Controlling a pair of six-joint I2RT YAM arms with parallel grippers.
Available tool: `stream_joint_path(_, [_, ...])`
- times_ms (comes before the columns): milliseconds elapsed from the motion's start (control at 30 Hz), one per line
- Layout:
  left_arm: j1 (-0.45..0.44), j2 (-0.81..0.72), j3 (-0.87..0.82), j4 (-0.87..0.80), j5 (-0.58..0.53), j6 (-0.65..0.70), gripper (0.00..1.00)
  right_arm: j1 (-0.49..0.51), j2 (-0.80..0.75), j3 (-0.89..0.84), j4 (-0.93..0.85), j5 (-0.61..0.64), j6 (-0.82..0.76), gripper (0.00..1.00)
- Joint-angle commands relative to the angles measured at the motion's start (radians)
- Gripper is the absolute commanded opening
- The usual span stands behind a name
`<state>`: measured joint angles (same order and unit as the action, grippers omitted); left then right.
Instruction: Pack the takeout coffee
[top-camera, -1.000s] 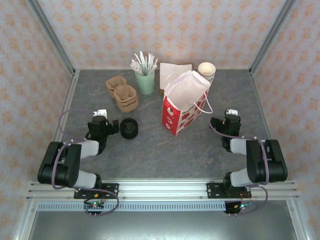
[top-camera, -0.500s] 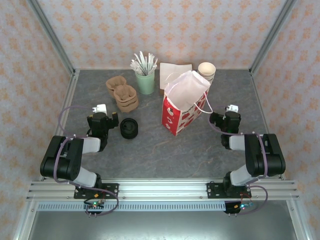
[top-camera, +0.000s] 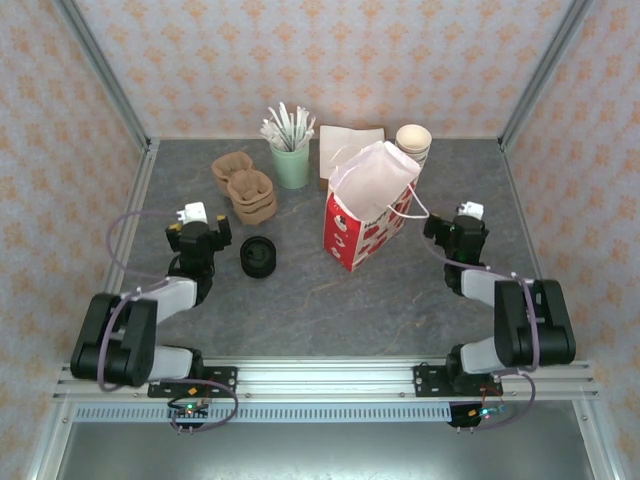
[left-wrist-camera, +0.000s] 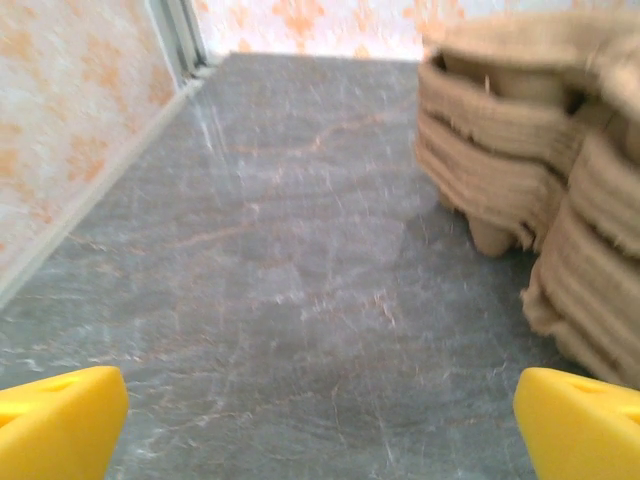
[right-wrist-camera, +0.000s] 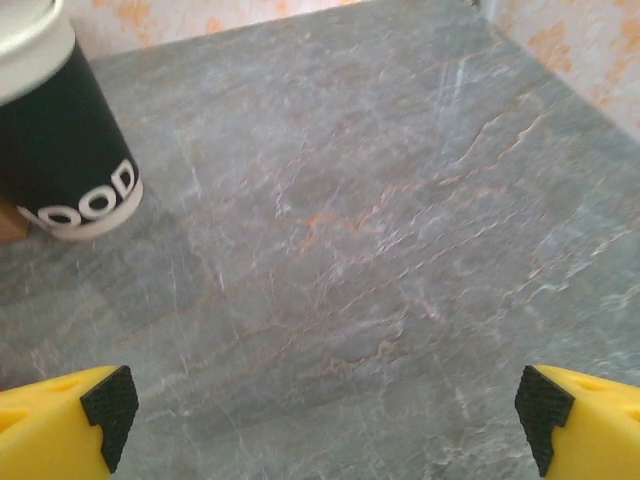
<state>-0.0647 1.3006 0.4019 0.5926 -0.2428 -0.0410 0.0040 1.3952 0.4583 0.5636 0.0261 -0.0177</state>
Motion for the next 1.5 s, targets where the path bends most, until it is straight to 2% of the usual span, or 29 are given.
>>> stream_joint_path(0, [-0.009,-0.161,0.071,-0.202,-0.131,-0.080,1.00,0.005,-0.108,0.107,-0.196,0.094,0.087,0.95])
stream_joint_path(33, [-0.010,-0.213,0.093,-0.277,-0.146,-0.127,1.00,0.003,-0.131,0.157,-0.296,0.142,0.154,0.89])
stream_joint_path(100, [-0.010,-0.300,0.145,-0.429,-0.158,-0.220,1.00,0.002,-0.144,0.267,-0.478,0.213,0.291,0.88])
stream_joint_path(167, [-0.010,-0.372,0.199,-0.567,-0.138,-0.297,1.00,0.001,-0.122,0.398,-0.670,0.210,0.401,0.91])
stream_joint_path(300, [-0.010,-0.425,0.336,-0.835,-0.106,-0.419,1.00,0.001,-0.035,0.622,-0.908,0.095,0.519,0.93])
stream_joint_path(433, [-0.010,-0.429,0.416,-0.956,-0.025,-0.442,1.00,0.001,0.080,0.817,-1.027,-0.076,0.573,0.92])
stream_joint_path(567, [-0.010,-0.428,0.453,-0.993,0.059,-0.462,1.00,0.009,0.174,0.943,-1.047,-0.196,0.602,0.86])
stream_joint_path(700, [-0.017,-0.409,0.478,-0.974,0.176,-0.435,1.00,0.041,0.260,1.080,-1.111,-0.184,0.592,0.84])
stream_joint_path(933, [-0.040,-0.380,0.517,-1.012,0.211,-0.399,1.00,0.108,0.386,1.253,-1.187,-0.119,0.572,0.78])
stream_joint_path(1100, [-0.043,-0.389,0.516,-1.013,0.231,-0.392,1.00,0.116,0.454,1.333,-1.208,-0.111,0.571,0.68])
stream_joint_path(1267, [-0.044,-0.391,0.513,-1.014,0.233,-0.375,1.00,0.123,0.493,1.386,-1.214,-0.110,0.558,0.52])
stream_joint_path(1467, [-0.045,-0.406,0.505,-1.000,0.237,-0.375,1.00,0.125,0.533,1.440,-1.251,-0.104,0.535,0.41])
